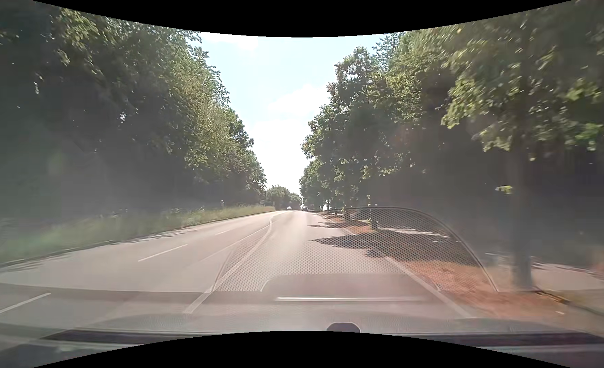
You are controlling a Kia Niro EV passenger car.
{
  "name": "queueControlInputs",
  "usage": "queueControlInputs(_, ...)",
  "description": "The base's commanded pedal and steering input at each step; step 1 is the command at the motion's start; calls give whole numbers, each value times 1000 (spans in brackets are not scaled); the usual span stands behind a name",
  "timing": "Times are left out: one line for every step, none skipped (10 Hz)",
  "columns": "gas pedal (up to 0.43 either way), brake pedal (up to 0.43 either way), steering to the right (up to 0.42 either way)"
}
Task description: Follow the waypoints while adhering to traffic rules and regulations
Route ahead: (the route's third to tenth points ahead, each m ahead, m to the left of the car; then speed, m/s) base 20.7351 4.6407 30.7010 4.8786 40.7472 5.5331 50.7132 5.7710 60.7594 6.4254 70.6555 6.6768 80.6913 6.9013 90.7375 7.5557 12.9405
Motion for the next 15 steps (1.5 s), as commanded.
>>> queueControlInputs(169,0,-9)
queueControlInputs(169,0,-10)
queueControlInputs(169,0,-9)
queueControlInputs(169,0,-9)
queueControlInputs(169,0,-9)
queueControlInputs(169,0,-9)
queueControlInputs(169,0,-9)
queueControlInputs(169,0,-9)
queueControlInputs(177,0,-9)
queueControlInputs(189,0,-9)
queueControlInputs(189,0,-8)
queueControlInputs(189,0,-7)
queueControlInputs(177,0,-7)
queueControlInputs(177,0,-6)
queueControlInputs(177,0,-6)
